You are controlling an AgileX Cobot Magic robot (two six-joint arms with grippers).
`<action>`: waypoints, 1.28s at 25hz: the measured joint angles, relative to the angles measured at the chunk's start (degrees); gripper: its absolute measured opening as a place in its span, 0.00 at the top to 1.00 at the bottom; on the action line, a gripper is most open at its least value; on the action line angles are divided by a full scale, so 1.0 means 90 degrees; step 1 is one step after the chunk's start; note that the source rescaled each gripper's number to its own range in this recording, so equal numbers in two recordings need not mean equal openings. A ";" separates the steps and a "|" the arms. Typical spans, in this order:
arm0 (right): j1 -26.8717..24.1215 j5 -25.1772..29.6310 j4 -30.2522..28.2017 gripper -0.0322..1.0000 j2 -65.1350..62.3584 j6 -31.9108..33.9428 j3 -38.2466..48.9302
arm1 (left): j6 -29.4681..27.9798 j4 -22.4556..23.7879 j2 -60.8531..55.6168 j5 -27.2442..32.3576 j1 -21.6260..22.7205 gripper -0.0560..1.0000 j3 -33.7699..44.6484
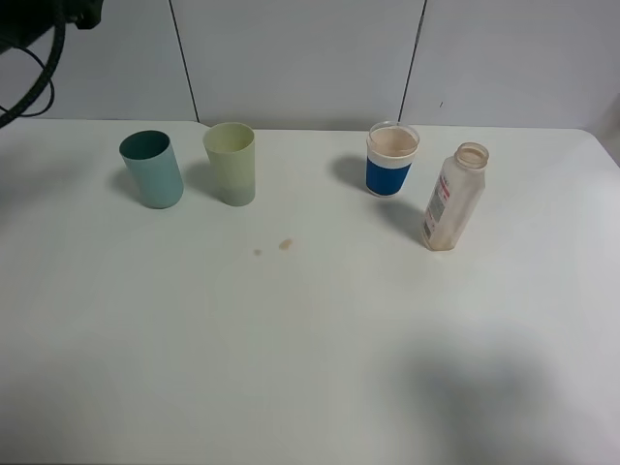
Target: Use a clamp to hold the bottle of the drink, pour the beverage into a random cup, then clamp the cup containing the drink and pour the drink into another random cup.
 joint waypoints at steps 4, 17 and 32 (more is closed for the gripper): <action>0.0000 0.0000 0.0000 0.00 0.0000 0.0000 0.0000 | 0.0029 0.0019 -0.0716 0.0837 0.0000 0.01 0.0203; 0.0000 0.0000 0.0000 0.00 0.0000 0.0000 0.0000 | 0.0565 0.0068 -0.2959 0.3477 0.0000 0.00 0.0403; 0.0000 0.0000 0.0000 0.00 0.0000 0.0000 0.0000 | 0.0572 -0.0124 -0.5495 0.6151 0.0000 0.00 0.0410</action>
